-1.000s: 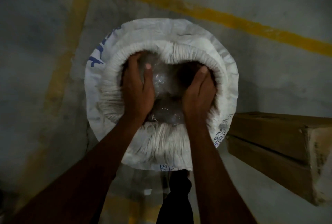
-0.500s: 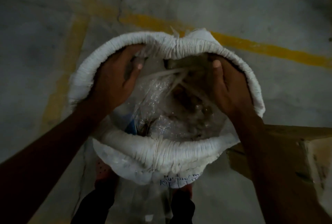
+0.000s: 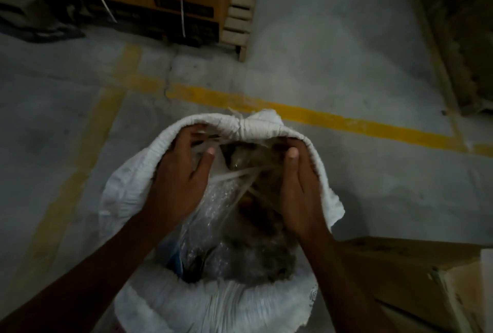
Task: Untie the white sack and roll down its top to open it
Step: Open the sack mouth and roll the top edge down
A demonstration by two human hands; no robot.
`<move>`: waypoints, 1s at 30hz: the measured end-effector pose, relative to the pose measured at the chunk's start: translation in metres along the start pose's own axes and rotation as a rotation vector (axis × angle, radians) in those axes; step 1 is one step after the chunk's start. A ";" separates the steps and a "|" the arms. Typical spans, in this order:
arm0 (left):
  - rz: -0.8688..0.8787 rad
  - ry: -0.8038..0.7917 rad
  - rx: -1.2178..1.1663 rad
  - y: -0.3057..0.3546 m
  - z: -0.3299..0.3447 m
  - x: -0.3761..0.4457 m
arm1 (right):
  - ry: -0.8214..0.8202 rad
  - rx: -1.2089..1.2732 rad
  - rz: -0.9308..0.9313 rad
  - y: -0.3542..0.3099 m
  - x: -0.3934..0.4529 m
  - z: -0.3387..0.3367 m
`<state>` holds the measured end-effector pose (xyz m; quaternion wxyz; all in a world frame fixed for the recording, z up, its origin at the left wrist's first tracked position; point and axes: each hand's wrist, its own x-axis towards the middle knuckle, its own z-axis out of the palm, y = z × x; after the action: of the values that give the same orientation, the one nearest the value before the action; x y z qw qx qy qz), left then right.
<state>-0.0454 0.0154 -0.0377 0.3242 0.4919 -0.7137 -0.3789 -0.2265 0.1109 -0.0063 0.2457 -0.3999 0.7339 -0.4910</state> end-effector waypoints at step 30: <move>0.440 -0.351 0.485 -0.030 -0.070 0.033 | -0.563 -0.350 -0.296 0.004 0.027 -0.066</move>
<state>0.0165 -0.0385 -0.0256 0.1445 0.3169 -0.9161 -0.1985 -0.2925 0.1239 0.0169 0.2923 -0.6572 0.6447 -0.2588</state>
